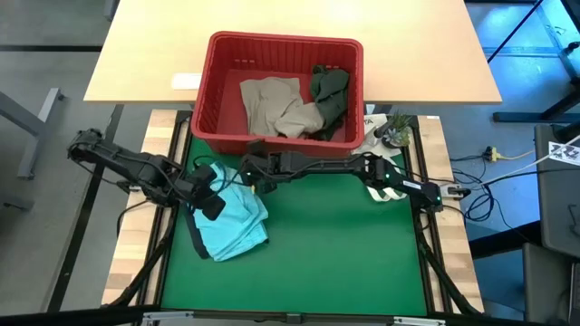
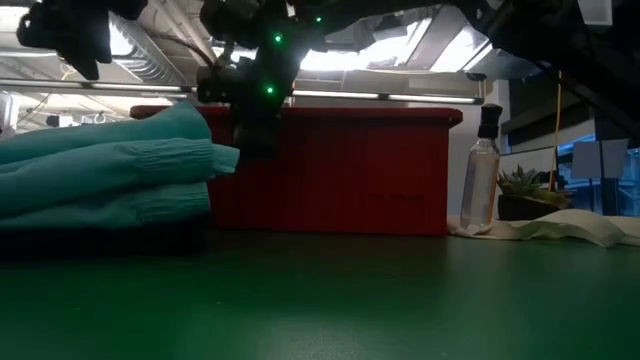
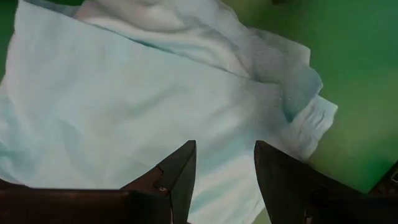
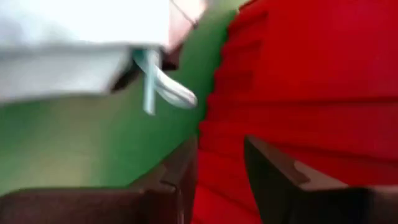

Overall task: Fold Laundry from Bin
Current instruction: Stack the folded blue shorts on top of the folded black shorts

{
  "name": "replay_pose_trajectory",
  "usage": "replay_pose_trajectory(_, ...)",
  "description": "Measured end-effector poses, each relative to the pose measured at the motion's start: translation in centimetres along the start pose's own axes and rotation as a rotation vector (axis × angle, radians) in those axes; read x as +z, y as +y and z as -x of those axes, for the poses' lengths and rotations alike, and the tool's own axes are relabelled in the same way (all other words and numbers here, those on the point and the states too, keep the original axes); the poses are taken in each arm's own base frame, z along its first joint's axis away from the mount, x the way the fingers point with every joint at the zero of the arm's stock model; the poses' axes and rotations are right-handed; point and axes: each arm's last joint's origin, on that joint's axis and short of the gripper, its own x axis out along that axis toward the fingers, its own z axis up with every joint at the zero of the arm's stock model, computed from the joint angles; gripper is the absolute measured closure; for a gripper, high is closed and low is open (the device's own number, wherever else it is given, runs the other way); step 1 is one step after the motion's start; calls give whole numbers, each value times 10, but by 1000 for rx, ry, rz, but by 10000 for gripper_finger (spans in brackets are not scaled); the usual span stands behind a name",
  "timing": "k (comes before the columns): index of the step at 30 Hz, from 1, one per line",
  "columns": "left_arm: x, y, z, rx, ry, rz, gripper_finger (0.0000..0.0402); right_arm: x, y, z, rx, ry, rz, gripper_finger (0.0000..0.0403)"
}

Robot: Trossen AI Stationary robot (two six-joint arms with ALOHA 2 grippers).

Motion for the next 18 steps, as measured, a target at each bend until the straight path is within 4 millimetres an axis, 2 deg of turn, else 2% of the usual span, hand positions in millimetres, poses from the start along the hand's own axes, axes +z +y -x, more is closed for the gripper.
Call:
replay_pose_trajectory(3,-5,-2,1,-13,2,7,246,3,3,5,-6,-4,5,272)
replay_pose_trajectory(12,-23,-20,5,-141,-20,-54,246,23,13,42,-8,-93,26,272)
replay_pose_trajectory(18,-39,-35,-9,-107,-24,-132,252,34,14,47,-19,-193,-11,272)
